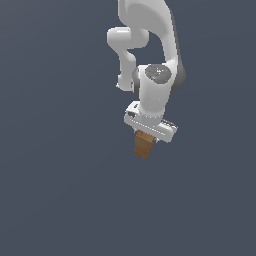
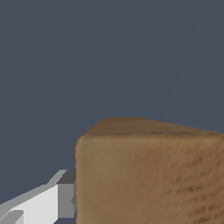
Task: Pick up the object and move it to a goal position.
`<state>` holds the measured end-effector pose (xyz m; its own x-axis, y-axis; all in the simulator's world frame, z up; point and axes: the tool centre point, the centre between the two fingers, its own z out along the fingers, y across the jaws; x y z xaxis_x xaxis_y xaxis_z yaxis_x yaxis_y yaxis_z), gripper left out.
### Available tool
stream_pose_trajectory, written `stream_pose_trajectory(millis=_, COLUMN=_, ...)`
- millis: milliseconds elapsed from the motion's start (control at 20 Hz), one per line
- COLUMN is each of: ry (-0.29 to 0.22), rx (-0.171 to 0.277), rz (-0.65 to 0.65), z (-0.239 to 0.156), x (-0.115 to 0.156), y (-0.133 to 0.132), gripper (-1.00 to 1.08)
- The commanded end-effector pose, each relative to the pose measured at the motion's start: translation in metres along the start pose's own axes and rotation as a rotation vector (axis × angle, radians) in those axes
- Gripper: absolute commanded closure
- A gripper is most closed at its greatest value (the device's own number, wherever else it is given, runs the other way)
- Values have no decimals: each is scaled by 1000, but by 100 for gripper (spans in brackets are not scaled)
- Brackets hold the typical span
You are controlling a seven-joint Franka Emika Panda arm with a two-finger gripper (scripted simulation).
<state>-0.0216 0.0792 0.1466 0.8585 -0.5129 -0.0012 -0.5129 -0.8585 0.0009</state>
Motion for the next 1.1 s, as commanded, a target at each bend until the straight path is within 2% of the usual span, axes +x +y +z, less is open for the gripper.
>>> stream_pose_trajectory(millis=0, ry=1, rx=1, rz=1, z=4, x=1, y=0, gripper=-92)
stream_pose_trajectory(millis=50, ry=1, rx=1, rz=1, z=4, x=1, y=-1, gripper=-92)
stream_pose_trajectory(millis=100, ry=1, rx=1, rz=1, z=4, x=1, y=-1, gripper=108)
stream_pose_trajectory(millis=700, ry=1, rx=1, rz=0, z=2, x=1, y=-1, gripper=108)
stream_pose_trajectory(millis=1050, ry=1, rx=1, rz=0, z=-22, x=2, y=7, gripper=108)
